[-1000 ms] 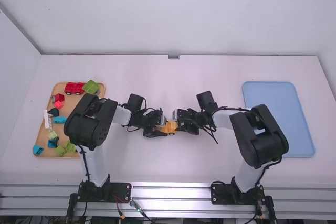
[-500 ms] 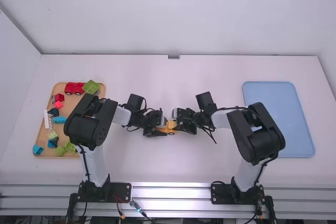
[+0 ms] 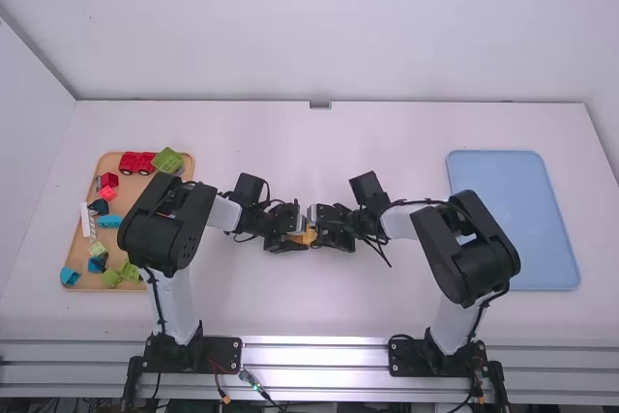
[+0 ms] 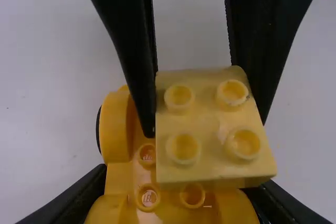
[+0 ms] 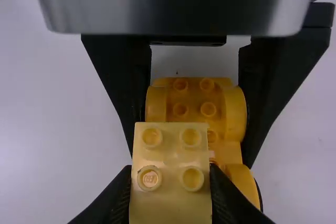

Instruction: Assemble lego blocks to make yellow taxi

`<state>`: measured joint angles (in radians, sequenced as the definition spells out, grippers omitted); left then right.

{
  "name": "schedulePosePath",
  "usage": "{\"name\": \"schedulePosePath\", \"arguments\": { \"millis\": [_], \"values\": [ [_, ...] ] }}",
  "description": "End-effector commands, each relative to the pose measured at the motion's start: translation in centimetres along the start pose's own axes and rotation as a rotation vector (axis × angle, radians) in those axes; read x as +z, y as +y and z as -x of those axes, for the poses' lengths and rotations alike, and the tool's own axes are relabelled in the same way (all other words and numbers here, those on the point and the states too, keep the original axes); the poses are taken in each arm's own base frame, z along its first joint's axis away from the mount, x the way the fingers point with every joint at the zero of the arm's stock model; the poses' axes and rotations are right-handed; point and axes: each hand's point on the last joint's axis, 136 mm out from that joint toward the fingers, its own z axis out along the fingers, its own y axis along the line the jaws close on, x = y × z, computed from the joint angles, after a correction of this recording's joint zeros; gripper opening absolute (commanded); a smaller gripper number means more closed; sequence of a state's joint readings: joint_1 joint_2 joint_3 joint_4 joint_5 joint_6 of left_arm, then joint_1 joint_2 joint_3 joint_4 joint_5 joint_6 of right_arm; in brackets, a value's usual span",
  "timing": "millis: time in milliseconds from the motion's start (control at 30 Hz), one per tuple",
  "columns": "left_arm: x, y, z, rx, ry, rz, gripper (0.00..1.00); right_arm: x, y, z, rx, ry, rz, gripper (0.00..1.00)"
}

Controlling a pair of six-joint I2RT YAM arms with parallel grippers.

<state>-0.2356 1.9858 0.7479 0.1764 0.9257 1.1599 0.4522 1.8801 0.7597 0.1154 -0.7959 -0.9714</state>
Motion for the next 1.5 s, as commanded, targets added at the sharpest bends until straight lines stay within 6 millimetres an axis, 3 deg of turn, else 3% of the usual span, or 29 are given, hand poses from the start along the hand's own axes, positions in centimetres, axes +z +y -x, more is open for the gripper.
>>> {"name": "schedulePosePath", "arguments": {
  "millis": [0,467,867,1167,1467],
  "values": [
    [0.2,-0.8,-1.6,-0.038,0.062,-0.004,0.58,-0.2,-1.2,-1.4,0.022,0.051,-0.048,0.16],
    [0.2,-1.6,-2.0,-0.054,0.067,-0.016,0.58,-0.7,-2.6,-1.5,0.022,0.049,-0.1,0.16],
    [0.2,-0.9,-1.8,-0.028,0.058,0.005,0.58,0.3,-1.4,-0.6,-0.028,0.044,-0.058,0.16],
    [0.2,-0.9,-1.8,-0.027,0.059,0.006,0.58,-1.5,-1.1,0.4,-0.012,0.04,-0.061,0.15],
    [0.2,-0.8,-1.7,-0.024,0.058,0.007,0.57,-0.9,0.2,0.2,-0.002,0.046,-0.031,0.13]
  ]
}}
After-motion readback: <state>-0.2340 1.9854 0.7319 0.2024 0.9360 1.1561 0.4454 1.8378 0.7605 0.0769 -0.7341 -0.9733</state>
